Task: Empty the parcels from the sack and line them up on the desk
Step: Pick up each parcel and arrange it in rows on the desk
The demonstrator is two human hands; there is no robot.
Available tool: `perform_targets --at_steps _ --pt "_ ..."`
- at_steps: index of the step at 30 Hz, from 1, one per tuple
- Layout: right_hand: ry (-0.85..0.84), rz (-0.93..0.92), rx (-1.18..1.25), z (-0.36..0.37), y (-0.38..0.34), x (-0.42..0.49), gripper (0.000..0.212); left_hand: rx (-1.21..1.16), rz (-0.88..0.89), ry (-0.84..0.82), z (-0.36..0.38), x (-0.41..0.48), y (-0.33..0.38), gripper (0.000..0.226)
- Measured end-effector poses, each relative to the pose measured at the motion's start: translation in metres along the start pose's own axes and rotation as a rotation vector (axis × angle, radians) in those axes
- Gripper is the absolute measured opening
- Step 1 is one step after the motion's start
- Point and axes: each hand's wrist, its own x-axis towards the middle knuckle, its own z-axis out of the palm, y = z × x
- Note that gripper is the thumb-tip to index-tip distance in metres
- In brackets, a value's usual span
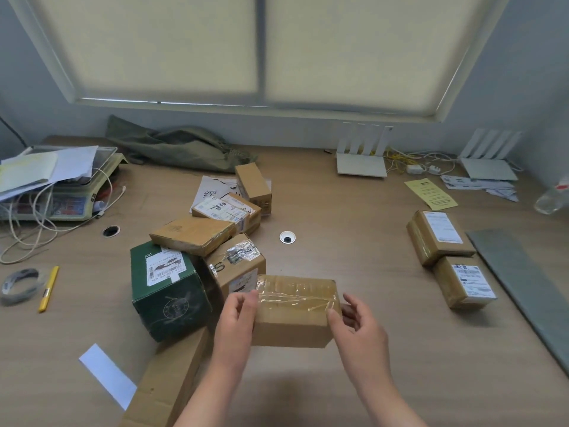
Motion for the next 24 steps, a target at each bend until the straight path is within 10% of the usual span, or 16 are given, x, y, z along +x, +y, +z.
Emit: perform_targets --at_steps 13,24 --pt "-0.103 -0.047 0.215 -0.044 -0.035 0.019 0.025 -0.087 0.095 0.073 0.030 -0.012 0.033 0.012" --pt "-0.195 -0.045 0.425 -0.057 -0.044 0.021 0.050 -0.325 0.153 -0.023 0.038 -0.026 0.053 0.042"
